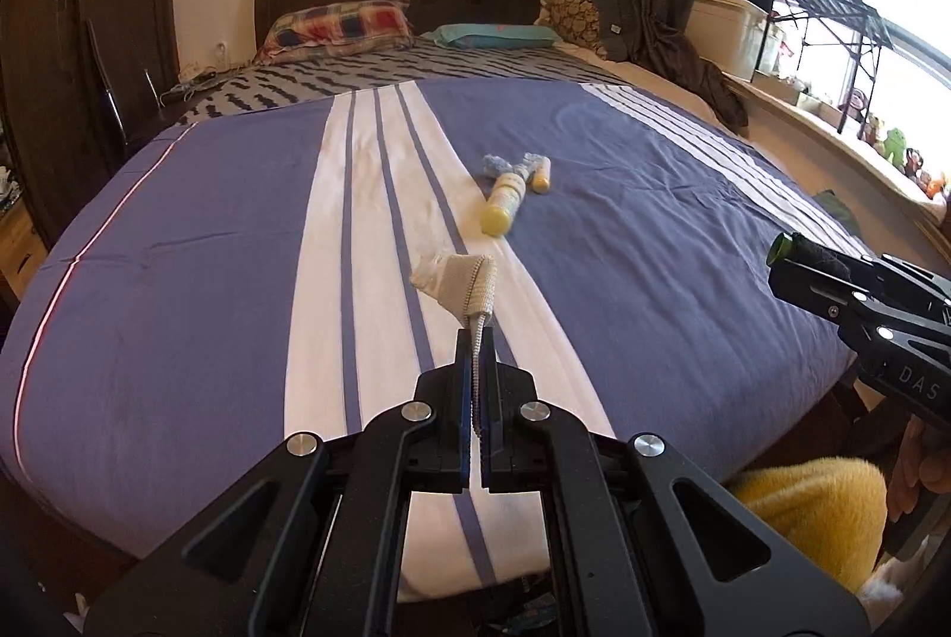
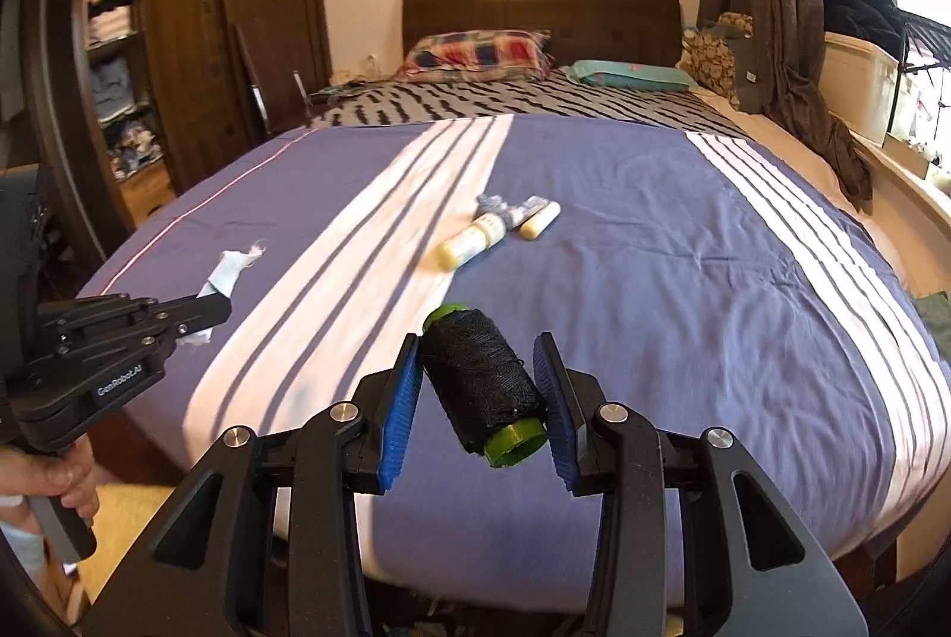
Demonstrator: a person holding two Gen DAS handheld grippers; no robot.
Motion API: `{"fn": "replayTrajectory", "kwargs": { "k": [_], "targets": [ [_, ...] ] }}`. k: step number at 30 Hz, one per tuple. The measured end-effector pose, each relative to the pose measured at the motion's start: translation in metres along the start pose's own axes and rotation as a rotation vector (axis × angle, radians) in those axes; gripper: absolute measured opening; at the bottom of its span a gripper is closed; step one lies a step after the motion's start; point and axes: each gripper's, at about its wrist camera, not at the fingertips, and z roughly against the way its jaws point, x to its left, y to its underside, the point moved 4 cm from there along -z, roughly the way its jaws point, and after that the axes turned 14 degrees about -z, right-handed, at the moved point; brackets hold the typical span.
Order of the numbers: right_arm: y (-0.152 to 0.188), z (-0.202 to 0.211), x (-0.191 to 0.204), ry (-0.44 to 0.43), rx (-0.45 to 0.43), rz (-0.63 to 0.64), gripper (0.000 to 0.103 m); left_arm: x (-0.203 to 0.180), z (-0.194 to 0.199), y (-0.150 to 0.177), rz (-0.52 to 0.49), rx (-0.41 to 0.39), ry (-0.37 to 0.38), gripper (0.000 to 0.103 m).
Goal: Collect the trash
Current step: 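Carry the tissue and black spool down toward the bin with both tools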
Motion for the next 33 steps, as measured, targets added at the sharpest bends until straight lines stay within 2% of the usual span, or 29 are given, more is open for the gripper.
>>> {"fn": "replayTrajectory", "kwargs": {
  "k": [4,8,16,25,28,33],
  "targets": [
    [0.039,0.022,0.003,-0.033,0.026,-0.008,0.039,-0.016,0.018,0.035,-0.005,0.01,0.022,0.0],
    [0.077,0.032,0.0,-0.02,0.057,-0.022,0.039,-0.035,0.024,0.078,-0.002,0.055,0.05,0.0],
    [0.144,0.014,-0.01,-0.002,0.225,-0.051,0.039,-0.061,0.013,0.147,0.0,0.189,0.098,0.0],
    [0.209,-0.03,-0.009,-0.01,0.437,-0.087,0.039,-0.09,-0.038,0.203,0.034,0.381,0.23,0.0],
    [0.228,-0.048,-0.014,0.014,0.505,-0.092,0.039,-0.096,-0.059,0.222,0.053,0.447,0.279,0.0],
    [0.252,-0.078,-0.022,0.05,0.587,-0.117,0.039,-0.103,-0.09,0.248,0.076,0.528,0.303,0.0]
  ]
}}
